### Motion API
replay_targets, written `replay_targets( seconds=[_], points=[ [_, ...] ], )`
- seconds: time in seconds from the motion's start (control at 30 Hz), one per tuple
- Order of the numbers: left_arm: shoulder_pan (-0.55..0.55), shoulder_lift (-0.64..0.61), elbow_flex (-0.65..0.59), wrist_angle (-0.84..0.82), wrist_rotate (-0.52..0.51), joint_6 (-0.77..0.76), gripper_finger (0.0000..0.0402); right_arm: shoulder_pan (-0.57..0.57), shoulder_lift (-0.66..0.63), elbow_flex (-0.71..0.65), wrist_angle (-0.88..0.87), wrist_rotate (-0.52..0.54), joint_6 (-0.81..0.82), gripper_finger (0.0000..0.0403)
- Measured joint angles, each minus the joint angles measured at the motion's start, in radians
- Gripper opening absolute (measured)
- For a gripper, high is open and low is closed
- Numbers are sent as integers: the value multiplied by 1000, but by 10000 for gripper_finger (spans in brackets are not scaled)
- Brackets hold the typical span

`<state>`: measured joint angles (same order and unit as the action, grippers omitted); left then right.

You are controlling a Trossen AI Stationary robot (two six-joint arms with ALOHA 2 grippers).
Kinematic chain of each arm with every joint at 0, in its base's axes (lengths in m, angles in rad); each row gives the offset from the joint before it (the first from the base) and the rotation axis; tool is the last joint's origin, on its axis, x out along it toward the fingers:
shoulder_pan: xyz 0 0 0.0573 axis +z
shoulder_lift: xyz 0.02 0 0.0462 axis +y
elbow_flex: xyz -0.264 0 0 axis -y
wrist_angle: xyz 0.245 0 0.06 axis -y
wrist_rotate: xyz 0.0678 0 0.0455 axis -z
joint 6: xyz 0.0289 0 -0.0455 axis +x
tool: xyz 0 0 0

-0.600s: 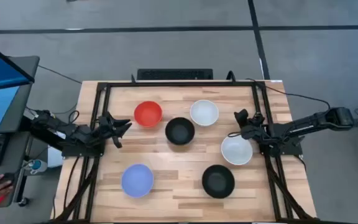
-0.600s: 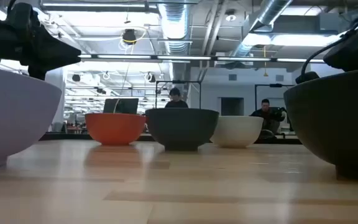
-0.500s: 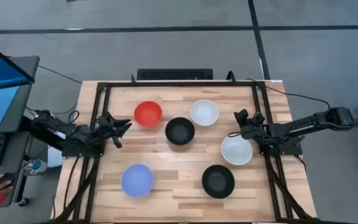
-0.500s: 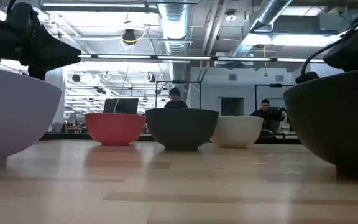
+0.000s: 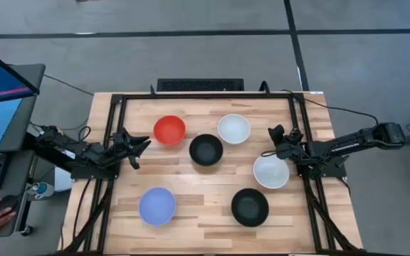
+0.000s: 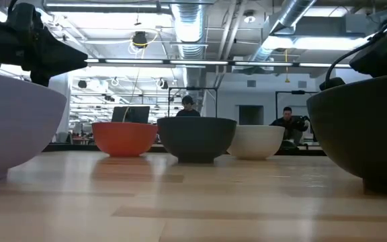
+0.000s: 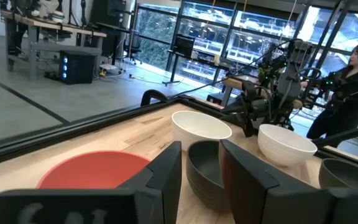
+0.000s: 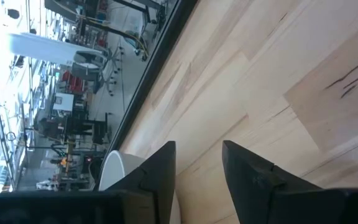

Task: Nest bowls inside each other

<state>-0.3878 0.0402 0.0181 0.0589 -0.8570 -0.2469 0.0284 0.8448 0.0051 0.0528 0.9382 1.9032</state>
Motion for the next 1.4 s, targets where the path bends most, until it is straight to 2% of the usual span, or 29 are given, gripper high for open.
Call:
replay_targets(
  seconds=[0.27, 0.4, 0.63, 0.7, 0.93, 1.1, 1.23, 1.3, 1.4],
  points=[
    [0, 0, 0, 3, -1, 5, 98, -26, 0, 0, 0, 5, 0, 155],
    [0, -1, -2, 11, -82, 79, 98, -48, 0, 0, 0, 5, 0, 155],
    [0, -2, -2, 5, -90, 25, 98, -51, 0, 0, 0, 2, 0, 154],
    [0, -2, -2, 9, -89, -39, 98, -51, 0, 0, 0, 2, 0, 155],
    [0, -2, -2, 24, -98, -416, 98, -51, 0, 0, 0, 2, 0, 153],
    [0, -2, -2, 3, -95, -472, 98, -57, 0, 0, 0, 5, 0, 155],
    [0, -2, -2, 5, -90, -475, 98, -93, 9, 0, -7, 82, -113, 157],
    [0, -2, -2, 5, -90, -476, 98, -111, 8, 0, 9, 28, -123, 157],
    [0, -2, -2, 2, -103, -472, 98, -111, 6, 0, 10, -105, -190, 155]
  ],
)
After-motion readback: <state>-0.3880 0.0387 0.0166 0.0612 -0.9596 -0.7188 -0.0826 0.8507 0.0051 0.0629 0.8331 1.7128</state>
